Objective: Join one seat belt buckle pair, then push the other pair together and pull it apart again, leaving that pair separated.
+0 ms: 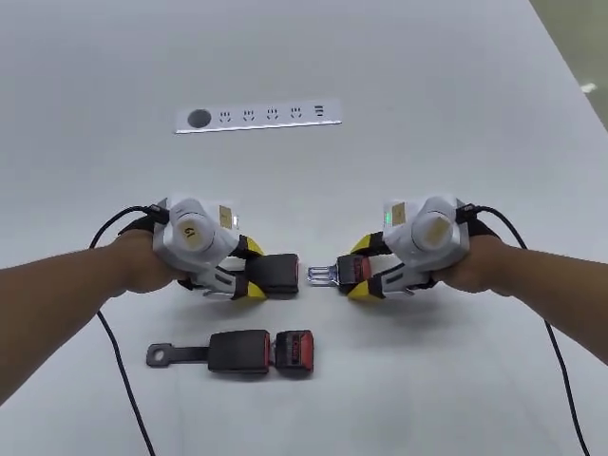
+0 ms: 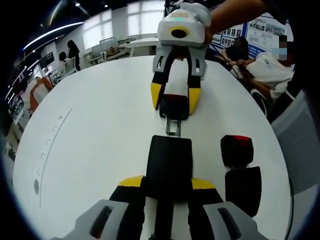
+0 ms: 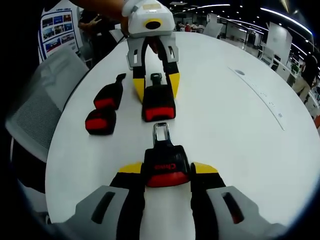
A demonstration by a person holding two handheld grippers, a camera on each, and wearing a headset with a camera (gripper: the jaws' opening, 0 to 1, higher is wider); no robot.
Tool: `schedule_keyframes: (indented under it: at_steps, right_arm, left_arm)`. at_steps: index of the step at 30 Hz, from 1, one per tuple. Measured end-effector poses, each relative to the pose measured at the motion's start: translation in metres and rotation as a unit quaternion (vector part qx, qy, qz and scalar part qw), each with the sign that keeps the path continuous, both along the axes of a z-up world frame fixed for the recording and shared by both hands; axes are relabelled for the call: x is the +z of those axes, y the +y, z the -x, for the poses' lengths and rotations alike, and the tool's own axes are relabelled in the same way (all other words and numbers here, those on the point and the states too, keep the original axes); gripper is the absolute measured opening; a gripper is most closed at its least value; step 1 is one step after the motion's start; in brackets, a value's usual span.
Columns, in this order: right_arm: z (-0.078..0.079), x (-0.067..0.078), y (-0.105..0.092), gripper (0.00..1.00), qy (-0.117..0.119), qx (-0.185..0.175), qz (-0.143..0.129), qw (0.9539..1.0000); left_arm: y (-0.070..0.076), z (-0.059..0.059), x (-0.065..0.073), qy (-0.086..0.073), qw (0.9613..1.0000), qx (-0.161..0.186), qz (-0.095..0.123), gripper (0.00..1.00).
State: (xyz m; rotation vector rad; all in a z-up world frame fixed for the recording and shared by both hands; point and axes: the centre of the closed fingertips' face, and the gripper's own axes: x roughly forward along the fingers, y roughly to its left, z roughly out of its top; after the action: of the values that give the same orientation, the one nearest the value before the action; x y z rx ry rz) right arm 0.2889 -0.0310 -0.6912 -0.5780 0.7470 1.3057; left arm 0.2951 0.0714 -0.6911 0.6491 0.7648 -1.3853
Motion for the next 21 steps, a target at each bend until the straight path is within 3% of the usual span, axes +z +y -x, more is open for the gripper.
schedule_keyframes:
  at_steps: [14, 21]
  right_arm:
    - [-0.004, -0.001, 0.02, 0.33, 0.001, -0.001, -0.016, 0.9999]
    - [-0.005, -0.002, 0.025, 0.33, 0.003, 0.002, -0.026, 0.9997]
  left_arm:
    - [-0.002, 0.003, 0.003, -0.001, 0.9999, 0.009, 0.006, 0.33]
    - [-0.002, 0.003, 0.004, -0.001, 1.0, -0.004, -0.004, 0.33]
